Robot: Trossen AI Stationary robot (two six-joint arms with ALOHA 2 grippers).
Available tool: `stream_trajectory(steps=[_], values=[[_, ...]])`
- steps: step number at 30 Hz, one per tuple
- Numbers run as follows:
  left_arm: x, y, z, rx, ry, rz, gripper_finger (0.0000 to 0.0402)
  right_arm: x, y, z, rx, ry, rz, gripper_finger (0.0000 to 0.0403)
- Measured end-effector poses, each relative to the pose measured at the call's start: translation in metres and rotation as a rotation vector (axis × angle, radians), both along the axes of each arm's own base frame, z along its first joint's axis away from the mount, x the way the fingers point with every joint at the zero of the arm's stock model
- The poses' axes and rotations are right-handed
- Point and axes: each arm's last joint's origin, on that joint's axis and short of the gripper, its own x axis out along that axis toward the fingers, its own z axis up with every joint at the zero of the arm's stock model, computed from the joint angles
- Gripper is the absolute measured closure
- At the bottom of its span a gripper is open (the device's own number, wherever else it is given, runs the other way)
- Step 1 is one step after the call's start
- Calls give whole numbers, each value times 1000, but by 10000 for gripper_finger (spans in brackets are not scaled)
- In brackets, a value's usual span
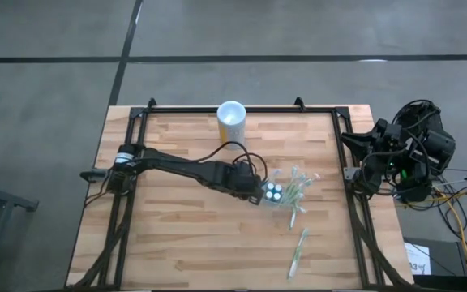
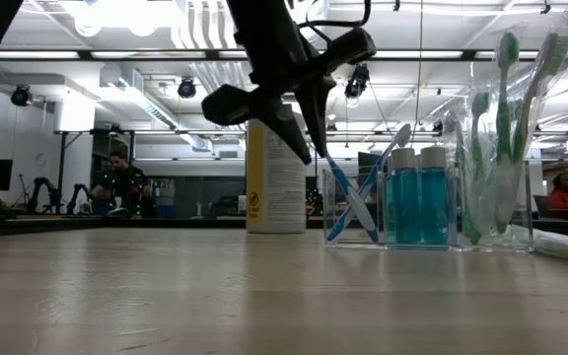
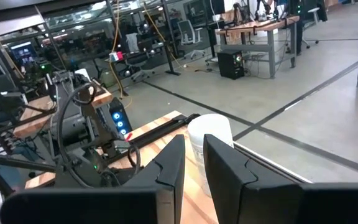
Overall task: Pick & Place toothbrushing station
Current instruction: Adjust the transparent organizer on the table
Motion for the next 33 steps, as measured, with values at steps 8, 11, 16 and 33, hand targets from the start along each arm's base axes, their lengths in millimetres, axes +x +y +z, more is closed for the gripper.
stream_trajectory(steps=[8,11,16,33], values=[[7,-2,-1,-38,-80,-16,319,0,0,-1,-3,1,0,346],[5,-2,-6,-40,-63,-9,319,0,0,-1,-5,2,0,346],[2,-2,-15,-43,-50,3,319,0,1,-2,-10,5,0,346],[2,-1,-18,-44,-49,7,319,0,1,-3,-20,10,1,346]])
